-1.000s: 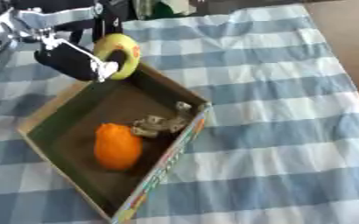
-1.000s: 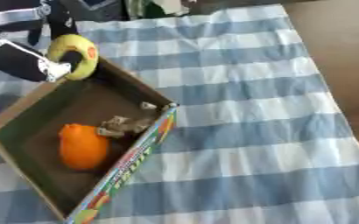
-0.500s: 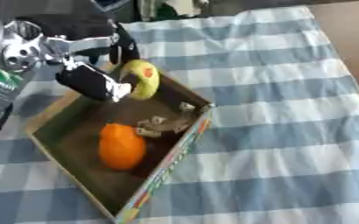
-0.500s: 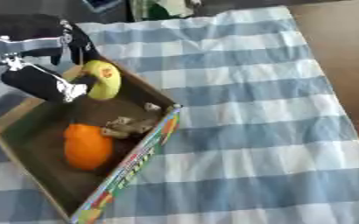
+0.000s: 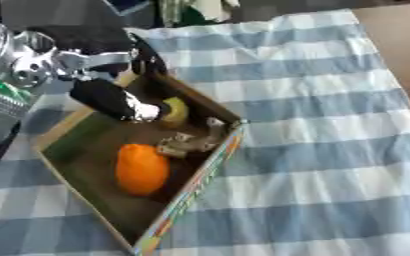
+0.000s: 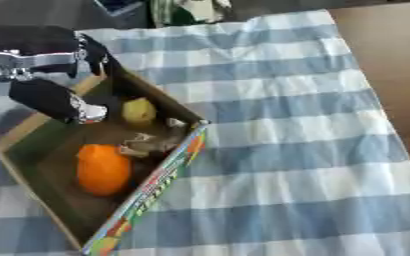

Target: Pick up objects on the table and place them in the box.

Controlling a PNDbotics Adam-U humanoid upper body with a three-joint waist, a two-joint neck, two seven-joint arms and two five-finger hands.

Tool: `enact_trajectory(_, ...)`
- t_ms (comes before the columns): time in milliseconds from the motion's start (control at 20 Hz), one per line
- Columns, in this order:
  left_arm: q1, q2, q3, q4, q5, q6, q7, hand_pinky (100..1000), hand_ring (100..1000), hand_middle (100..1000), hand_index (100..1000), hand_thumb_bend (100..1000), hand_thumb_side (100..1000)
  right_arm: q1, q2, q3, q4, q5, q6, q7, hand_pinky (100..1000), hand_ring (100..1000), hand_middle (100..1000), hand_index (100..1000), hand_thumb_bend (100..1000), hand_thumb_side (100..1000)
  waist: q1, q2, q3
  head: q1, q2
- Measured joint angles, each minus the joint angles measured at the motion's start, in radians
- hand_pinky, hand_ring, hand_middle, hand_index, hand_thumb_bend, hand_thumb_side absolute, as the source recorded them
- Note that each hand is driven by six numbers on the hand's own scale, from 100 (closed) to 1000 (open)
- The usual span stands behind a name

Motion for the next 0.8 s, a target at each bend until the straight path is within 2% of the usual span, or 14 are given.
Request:
enact_trajectory(150, 0.014, -0.012, 0.033, -0.017, -0.012, 0.031, 0.070, 514, 671, 629, 801, 100, 695, 0.000, 0.001, 0.000, 0.000, 0.000, 0.000, 0.000, 702, 782, 691, 774, 100, 677, -0.003, -0.002, 0.003, 0.000, 0.000)
enact_trajectory(350, 0.052, -0.037, 0.098, -0.086, -0.019, 0.103, 0.244, 491, 626, 594, 780, 100, 693, 0.000, 0.001, 0.000, 0.000, -0.001, -0.001, -0.001, 702, 782, 691, 774, 100, 676, -0.005, -0.006, 0.008, -0.003, 0.000)
enact_trajectory(550, 0.107, -0.063, 0.169, -0.178, -0.014, 0.177, 0.470, 494, 614, 590, 781, 100, 683, 0.000, 0.003, -0.001, 0.000, -0.001, -0.003, -0.003, 701, 782, 691, 773, 100, 676, -0.011, -0.007, 0.014, -0.008, 0.000)
enact_trajectory(800, 0.193, -0.141, 0.261, -0.209, 0.072, 0.199, 0.828, 494, 611, 590, 779, 100, 696, 0.000, 0.011, -0.001, 0.000, -0.001, -0.005, -0.005, 699, 781, 691, 773, 100, 678, -0.015, -0.010, 0.023, -0.005, 0.002)
